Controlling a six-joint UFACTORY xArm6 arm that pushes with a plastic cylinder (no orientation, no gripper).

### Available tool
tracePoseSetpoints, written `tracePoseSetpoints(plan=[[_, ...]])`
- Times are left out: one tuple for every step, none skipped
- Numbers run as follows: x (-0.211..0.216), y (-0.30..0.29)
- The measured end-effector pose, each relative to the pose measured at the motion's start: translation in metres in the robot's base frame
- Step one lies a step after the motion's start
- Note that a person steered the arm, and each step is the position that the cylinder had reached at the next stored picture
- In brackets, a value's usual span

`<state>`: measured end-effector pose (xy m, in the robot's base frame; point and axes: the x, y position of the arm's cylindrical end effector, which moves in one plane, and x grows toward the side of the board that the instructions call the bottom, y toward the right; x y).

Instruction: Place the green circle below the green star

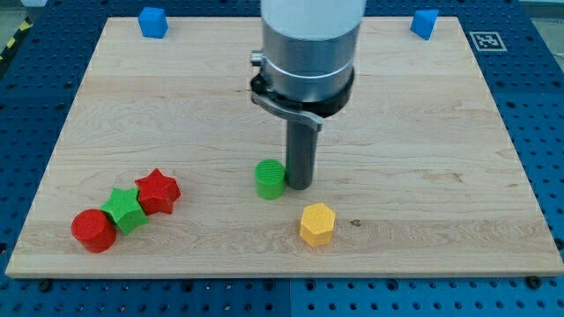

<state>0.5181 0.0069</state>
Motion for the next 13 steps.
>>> tracePoseSetpoints(plan=[[0.0,-0.017],[0.0,-0.03],[-0.005,-0.038],[-0.019,-0.038],[-0.02,-0.042],[-0.015,-0.054],[-0.005,-0.069],[0.015,-0.078],[0.037,-0.08],[0.045,-0.08],[0.05,-0.08],[0.059,-0.08],[0.077,-0.075]])
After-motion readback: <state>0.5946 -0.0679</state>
